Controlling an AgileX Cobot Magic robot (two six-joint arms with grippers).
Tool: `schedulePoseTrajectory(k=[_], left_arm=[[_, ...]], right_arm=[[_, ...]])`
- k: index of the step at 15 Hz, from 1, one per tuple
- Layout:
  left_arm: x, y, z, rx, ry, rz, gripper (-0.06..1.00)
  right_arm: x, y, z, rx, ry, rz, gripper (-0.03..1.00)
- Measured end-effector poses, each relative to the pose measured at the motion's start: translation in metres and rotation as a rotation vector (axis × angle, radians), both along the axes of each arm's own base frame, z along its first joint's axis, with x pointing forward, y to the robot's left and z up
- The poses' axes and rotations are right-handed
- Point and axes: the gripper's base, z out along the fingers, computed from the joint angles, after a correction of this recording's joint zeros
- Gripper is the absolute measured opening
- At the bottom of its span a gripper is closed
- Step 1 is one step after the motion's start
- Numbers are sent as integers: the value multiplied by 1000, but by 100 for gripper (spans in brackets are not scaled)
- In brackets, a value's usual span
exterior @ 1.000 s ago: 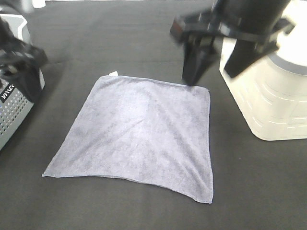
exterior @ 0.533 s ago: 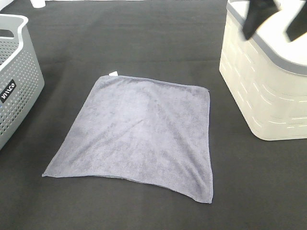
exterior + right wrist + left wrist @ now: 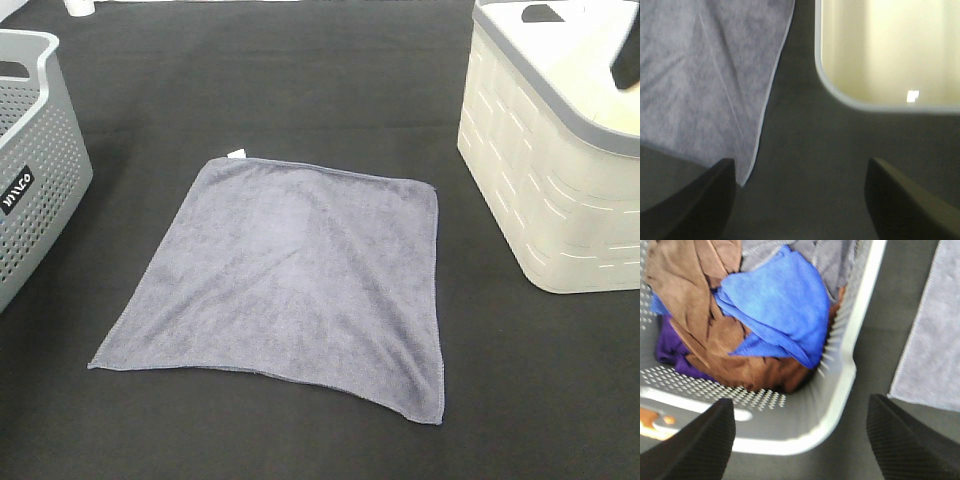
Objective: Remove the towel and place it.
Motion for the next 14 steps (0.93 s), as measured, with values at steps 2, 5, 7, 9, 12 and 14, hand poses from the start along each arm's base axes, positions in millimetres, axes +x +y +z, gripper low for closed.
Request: schedulePoseTrajectory(k=[2, 5, 7, 9, 12, 14], left_arm=[[-26, -3, -2, -4, -6, -4, 69], [-73, -7, -3, 1, -53, -4, 69], [-106, -10, 2, 8, -130, -4, 69], [-135, -12, 0, 22, -190, -4, 69], [-184, -14, -21, 64, -268, 0, 69], [-210, -14, -37, 93, -321, 6, 69]], right_arm=[[-39, -6, -12, 24, 15, 3, 70], [-98, -16, -26, 68, -23, 9, 70], [-133, -23, -34, 83, -84, 12, 70], [-161, -29, -50, 92, -122, 13, 70], [-192, -34, -75, 121, -167, 19, 70], [-204, -38, -81, 101, -220, 48, 70]])
